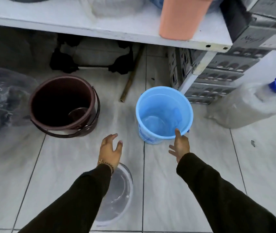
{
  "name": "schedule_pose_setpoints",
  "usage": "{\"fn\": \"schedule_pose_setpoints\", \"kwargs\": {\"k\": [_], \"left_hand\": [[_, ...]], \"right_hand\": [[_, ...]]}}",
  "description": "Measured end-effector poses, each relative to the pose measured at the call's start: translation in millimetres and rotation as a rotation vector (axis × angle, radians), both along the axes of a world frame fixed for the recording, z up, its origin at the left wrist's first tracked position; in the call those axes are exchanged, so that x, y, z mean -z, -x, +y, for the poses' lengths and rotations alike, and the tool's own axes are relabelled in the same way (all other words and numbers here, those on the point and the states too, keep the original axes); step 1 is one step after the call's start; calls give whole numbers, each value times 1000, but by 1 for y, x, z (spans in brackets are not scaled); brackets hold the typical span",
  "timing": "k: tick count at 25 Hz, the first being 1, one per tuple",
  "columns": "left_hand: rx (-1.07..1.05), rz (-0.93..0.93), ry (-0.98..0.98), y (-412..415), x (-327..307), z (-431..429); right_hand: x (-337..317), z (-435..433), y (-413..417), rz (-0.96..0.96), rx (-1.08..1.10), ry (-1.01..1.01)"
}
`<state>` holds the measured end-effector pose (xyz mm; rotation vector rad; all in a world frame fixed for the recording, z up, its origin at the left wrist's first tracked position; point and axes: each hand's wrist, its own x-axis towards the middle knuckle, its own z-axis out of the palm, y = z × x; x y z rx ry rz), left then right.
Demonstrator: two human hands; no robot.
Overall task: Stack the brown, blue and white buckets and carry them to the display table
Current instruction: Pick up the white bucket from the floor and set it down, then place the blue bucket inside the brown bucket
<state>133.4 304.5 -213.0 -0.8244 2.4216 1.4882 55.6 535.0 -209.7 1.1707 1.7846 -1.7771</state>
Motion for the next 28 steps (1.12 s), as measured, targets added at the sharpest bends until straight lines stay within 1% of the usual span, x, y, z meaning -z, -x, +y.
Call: {"fn": "schedule_pose_setpoints", "kwargs": {"k": [1, 4, 7, 9, 10, 13, 15, 17, 20, 23, 26, 28], "left_hand": [[4, 0, -61, 26, -1, 18], [-25, -82, -279, 83, 3, 65], [-168, -148, -456, 100, 8, 85], [-259, -167, -531, 94, 8, 83], [-298, -158, -561, 90, 5, 78], [-447, -115, -609, 87, -24, 45], [-564, -95, -655, 84, -55, 10], [-581, -67, -696, 75, -84, -26], [-532, 90, -714, 46, -137, -91], [-580, 218, -576, 12, -186, -161], [-620, 262, -462, -6, -212, -223], [-631, 242, -432, -9, -214, -262]], "right_hand": [[-2, 7, 13, -4, 8, 24], [1, 23, 33, 3, 22, 132], [1, 34, 32, 15, 30, 97], [-8, 40, 23, -9, 80, 42], [-17, 42, 16, -8, 65, 6], [-62, 44, -8, 72, -147, -77], [-98, 35, -16, 149, -300, -91], [-133, 18, -14, 200, -414, -91], [-188, -34, -2, 288, -561, -112], [-229, -106, 15, 414, -687, -79], [-242, -175, 30, 508, -781, -106], [-237, -222, 39, 543, -821, -166]]}}
